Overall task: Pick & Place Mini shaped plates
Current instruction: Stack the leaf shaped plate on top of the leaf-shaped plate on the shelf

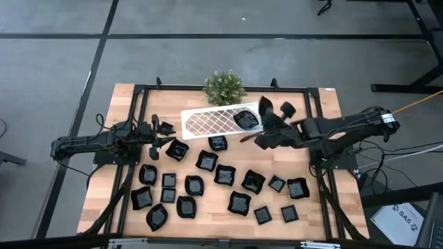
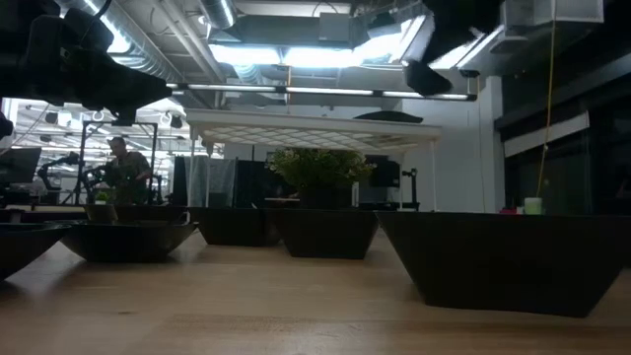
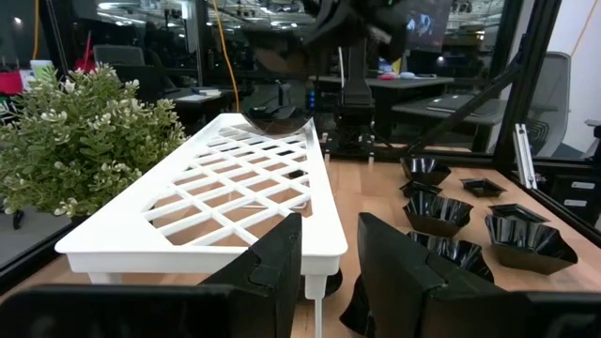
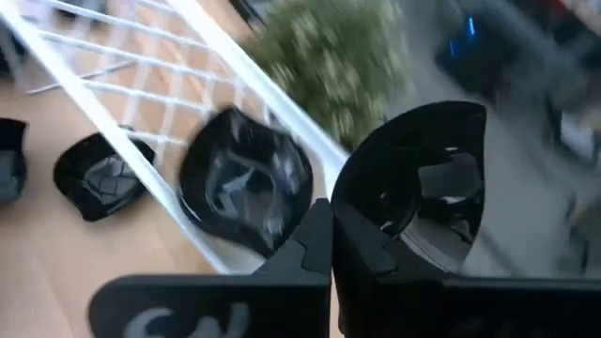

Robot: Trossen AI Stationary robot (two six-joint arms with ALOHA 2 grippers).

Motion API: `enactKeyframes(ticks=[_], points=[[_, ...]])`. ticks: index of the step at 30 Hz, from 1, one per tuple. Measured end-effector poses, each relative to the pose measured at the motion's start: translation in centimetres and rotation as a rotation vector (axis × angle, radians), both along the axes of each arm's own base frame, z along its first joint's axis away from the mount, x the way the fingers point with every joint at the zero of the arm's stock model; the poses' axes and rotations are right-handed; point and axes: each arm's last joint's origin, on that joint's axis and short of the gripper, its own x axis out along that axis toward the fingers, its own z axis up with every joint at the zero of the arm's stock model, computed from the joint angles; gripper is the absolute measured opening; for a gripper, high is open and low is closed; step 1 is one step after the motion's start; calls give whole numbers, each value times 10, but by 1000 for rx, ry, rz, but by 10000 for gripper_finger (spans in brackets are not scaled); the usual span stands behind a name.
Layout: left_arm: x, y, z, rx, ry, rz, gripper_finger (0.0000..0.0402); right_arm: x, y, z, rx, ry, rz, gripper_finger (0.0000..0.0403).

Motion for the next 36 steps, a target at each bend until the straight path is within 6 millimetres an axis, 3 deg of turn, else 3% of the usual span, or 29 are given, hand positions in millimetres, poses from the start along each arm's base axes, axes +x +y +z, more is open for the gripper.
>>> enactKeyframes(ticks=[7,15,22,30,36], points=[[0,0,0,0,0,0,100,14,5,12,-131,96,313,0],[0,0,0,0,0,0,100,19,4,16,-213,147,448,0],[0,0,0,0,0,0,100,22,-1,16,-179,154,609,0],[0,0,0,0,0,0,100,20,-11,11,-127,217,692,0],[0,0,0,0,0,0,100,15,-21,4,-44,280,657,0]])
